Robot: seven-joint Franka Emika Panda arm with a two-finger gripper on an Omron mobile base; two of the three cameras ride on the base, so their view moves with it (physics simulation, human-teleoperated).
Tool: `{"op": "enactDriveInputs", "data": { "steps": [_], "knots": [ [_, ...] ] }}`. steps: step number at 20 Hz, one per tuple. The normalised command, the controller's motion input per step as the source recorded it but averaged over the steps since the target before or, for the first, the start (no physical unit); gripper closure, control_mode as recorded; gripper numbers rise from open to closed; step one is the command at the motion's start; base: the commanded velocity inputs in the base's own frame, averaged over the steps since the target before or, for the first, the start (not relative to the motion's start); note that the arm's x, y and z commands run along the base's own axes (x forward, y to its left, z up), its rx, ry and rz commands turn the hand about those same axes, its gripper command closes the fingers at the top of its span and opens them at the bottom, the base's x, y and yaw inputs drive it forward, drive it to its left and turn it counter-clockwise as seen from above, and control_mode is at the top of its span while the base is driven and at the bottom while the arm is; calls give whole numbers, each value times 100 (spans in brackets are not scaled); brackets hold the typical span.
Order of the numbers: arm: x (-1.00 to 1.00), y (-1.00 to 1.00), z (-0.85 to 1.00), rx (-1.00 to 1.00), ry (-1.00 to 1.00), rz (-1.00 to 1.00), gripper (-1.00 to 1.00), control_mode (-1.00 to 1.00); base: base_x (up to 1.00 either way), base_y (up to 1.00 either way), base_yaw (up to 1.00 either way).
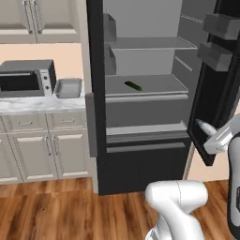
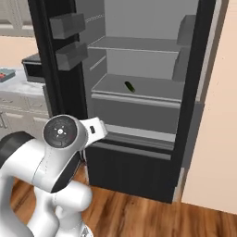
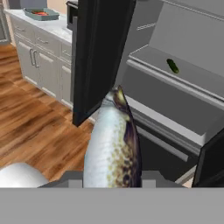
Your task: Place one cucumber and one fish in each tupperware on the nearby counter, to pack two identical lunches.
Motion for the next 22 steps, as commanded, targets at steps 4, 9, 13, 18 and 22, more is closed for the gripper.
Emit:
{"op": "enactDriveInputs", "data": {
  "steps": [4, 9, 13, 18, 22],
  "knots": [
    [0, 0, 0, 0, 0, 0, 100, 100, -45, 91, -4],
    [0, 0, 0, 0, 0, 0, 100, 100, -40, 100, -2],
    [0, 0, 0, 0, 0, 0, 100, 100, -42, 100, -1],
    [0, 0, 0, 0, 0, 0, 100, 100, -37, 100, -2],
    [0, 0, 0, 0, 0, 0, 100, 100, -1, 100, -2]
  ]
}}
